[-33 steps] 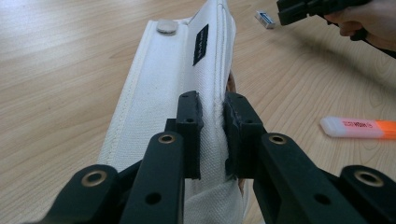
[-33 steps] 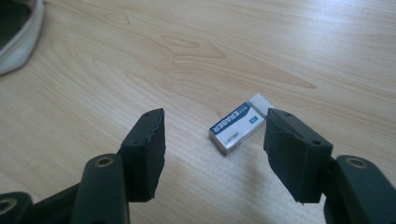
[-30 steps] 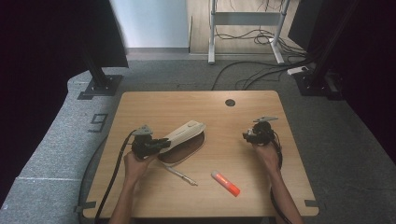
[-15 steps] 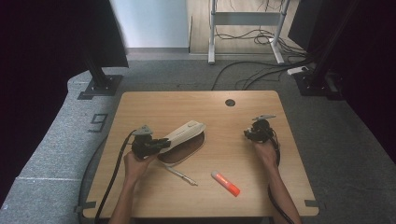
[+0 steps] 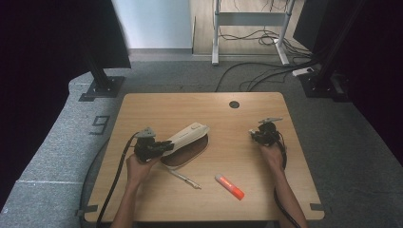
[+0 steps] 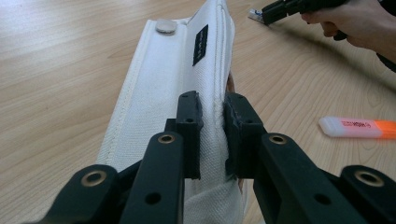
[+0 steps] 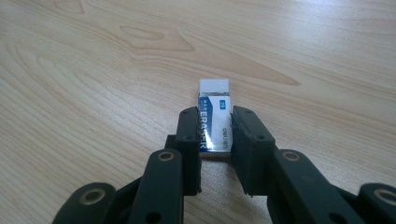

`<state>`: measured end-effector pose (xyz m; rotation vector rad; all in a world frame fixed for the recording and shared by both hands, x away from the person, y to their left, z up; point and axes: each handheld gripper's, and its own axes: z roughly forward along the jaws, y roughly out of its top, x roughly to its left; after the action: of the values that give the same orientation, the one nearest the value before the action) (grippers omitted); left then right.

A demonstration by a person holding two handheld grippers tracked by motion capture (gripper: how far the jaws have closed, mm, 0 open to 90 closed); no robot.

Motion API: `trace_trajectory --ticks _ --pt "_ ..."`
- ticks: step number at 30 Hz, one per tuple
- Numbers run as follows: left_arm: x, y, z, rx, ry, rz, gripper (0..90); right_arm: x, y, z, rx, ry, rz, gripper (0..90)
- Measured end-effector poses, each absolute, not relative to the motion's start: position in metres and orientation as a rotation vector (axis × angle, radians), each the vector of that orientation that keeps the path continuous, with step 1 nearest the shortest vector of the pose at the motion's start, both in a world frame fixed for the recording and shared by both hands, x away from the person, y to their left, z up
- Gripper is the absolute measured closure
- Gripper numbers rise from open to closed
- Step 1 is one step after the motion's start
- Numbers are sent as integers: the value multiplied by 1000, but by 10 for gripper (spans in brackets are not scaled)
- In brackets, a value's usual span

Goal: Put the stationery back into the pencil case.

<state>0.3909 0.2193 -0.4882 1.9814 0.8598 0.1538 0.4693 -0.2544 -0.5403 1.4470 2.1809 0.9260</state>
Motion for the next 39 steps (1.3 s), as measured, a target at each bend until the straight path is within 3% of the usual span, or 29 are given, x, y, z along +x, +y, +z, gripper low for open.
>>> trace_trajectory --ticks 14,39 --pt "392 220 -488 1971 867 145 772 453 -254 -518 1371 2199 1012 717" --pt "392 222 -488 1976 855 147 770 435 -192 -507 1172 2364 1126 718"
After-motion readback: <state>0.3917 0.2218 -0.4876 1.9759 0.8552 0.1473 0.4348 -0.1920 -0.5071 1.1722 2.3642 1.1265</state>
